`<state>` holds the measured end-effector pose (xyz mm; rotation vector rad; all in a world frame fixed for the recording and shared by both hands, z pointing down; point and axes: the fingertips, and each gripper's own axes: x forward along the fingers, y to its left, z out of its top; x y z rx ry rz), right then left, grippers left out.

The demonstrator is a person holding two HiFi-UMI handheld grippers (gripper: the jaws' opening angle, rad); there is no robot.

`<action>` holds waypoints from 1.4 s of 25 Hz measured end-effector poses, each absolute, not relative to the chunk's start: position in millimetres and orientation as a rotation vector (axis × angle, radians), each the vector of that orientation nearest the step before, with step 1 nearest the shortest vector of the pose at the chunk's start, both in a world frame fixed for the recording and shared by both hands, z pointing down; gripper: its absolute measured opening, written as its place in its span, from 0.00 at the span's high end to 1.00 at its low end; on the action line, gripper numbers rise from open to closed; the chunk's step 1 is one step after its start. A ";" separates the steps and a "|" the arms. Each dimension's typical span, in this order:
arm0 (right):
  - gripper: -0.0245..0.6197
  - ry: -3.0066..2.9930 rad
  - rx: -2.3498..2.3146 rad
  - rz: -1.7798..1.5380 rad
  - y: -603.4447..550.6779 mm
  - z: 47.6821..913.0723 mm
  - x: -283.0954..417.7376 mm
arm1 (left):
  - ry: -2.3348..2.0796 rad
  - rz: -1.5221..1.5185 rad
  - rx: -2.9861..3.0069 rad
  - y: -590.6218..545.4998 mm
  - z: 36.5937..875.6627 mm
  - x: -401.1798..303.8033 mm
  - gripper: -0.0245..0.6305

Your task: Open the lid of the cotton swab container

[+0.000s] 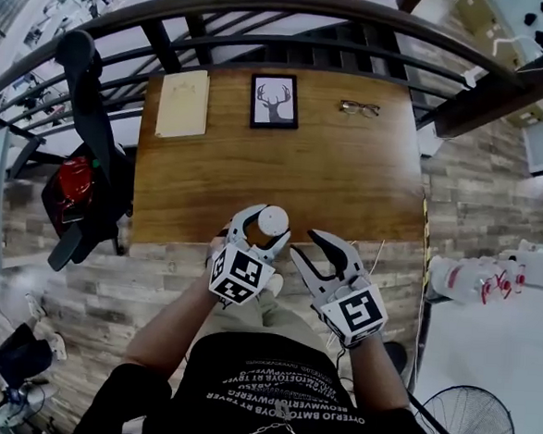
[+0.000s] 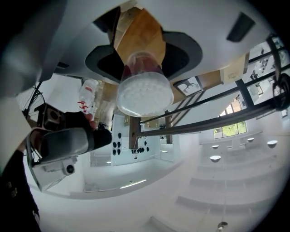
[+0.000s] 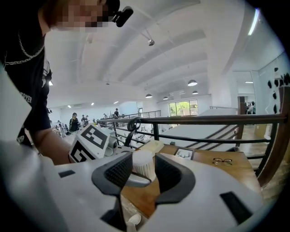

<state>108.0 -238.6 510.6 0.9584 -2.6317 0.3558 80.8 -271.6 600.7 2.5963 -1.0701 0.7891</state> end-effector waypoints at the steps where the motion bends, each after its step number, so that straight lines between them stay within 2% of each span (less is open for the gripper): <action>1: 0.70 -2.641 0.943 0.352 -238.1 506.3 105.1 | -1.053 0.788 2.608 -268.0 590.6 82.1 0.54; 8: 0.64 -2.699 0.865 0.304 -227.2 468.5 87.3 | -0.961 0.835 2.657 -242.1 537.3 86.1 0.54; 13: 0.56 -2.711 0.782 0.264 -213.0 449.8 76.2 | -0.967 0.924 2.647 -230.0 517.5 82.2 0.54; 24: 0.53 -2.682 0.668 0.249 -203.5 435.4 55.8 | -0.978 1.034 2.689 -209.6 485.2 78.2 0.54; 30: 0.56 -2.721 0.669 0.286 -205.4 419.0 56.6 | -1.003 0.871 2.765 -212.5 465.8 80.8 0.54; 35: 0.57 -2.774 0.665 0.495 -212.3 414.8 69.3 | -1.076 0.662 2.806 -215.3 455.9 83.7 0.54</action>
